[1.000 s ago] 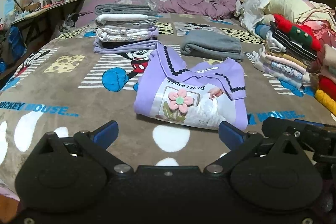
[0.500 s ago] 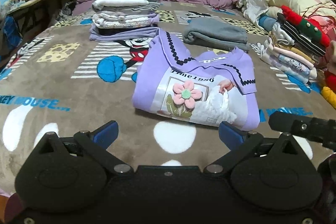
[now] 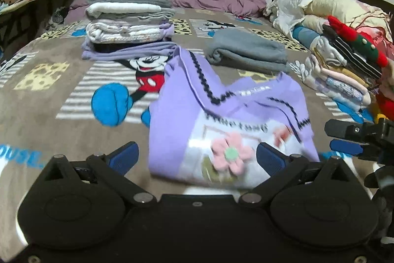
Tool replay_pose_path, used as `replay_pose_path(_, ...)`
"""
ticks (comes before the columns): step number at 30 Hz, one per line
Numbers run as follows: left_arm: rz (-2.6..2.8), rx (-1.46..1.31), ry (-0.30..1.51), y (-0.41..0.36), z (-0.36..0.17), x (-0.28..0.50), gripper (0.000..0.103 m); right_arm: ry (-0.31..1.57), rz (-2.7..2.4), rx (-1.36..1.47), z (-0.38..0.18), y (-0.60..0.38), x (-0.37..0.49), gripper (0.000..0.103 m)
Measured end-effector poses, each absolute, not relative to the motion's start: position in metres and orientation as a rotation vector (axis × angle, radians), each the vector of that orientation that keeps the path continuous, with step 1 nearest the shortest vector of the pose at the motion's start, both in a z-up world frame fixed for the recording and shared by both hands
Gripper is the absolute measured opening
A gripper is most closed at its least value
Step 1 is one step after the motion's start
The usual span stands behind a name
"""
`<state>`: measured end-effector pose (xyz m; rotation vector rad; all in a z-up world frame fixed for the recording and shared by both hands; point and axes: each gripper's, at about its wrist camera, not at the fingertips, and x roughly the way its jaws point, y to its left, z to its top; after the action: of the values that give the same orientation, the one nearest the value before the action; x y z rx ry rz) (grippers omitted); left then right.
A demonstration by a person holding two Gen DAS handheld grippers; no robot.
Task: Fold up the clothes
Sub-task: 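Grasp the lavender sweatshirt collar edge with the left gripper while the right gripper grasps the other collar edge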
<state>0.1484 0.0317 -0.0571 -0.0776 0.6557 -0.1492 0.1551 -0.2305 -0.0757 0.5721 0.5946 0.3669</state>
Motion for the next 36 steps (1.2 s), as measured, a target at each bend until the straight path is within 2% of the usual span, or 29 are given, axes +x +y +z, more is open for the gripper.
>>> replay_pose_path(18,-0.237,-0.108,0.677,0.030,-0.063,0.266,0.102,0.587,0.383,0.703,-0.113,-0.262,0.253,0.102)
replay_pose_path(22,-0.261,-0.125,0.698,0.034,-0.066,0.287,0.101,0.567,0.404,0.711,-0.115,-0.265,0.265,0.085)
replay_pose_path(24,-0.273,-0.119,0.700,0.032,-0.065,0.295,0.101,0.557,0.415,0.714,-0.116,-0.267,0.271,0.081)
replay_pose_path(25,-0.281,-0.114,0.704,0.031,-0.065,0.298,0.097,0.552,0.421,0.716,-0.117,-0.268,0.274,0.080)
replay_pose_path(26,-0.292,-0.106,0.712,0.029,-0.065,0.302,0.088,0.547,0.426,0.717,-0.117,-0.268,0.277,0.079)
replay_pose_path(30,-0.279,-0.043,0.748,0.023,-0.068,0.313,0.056,0.538,0.452,0.706,-0.120,-0.267,0.286,0.062)
replay_pose_path(31,-0.270,-0.032,0.748,0.023,-0.068,0.312,0.041,0.538,0.457,0.701,-0.121,-0.266,0.288,0.060)
replay_pose_path(32,-0.268,-0.034,0.745,0.024,-0.068,0.310,0.034,0.539,0.458,0.696,-0.121,-0.265,0.288,0.059)
replay_pose_path(33,-0.268,-0.036,0.739,0.025,-0.066,0.306,0.032,0.536,0.462,0.697,-0.121,-0.265,0.287,0.056)
replay_pose_path(35,-0.276,-0.041,0.720,0.027,-0.062,0.296,0.018,0.525,0.470,0.703,-0.121,-0.266,0.285,0.048)
replay_pose_path(36,-0.280,-0.042,0.711,0.028,-0.060,0.291,0.017,0.514,0.473,0.699,-0.119,-0.266,0.283,0.042)
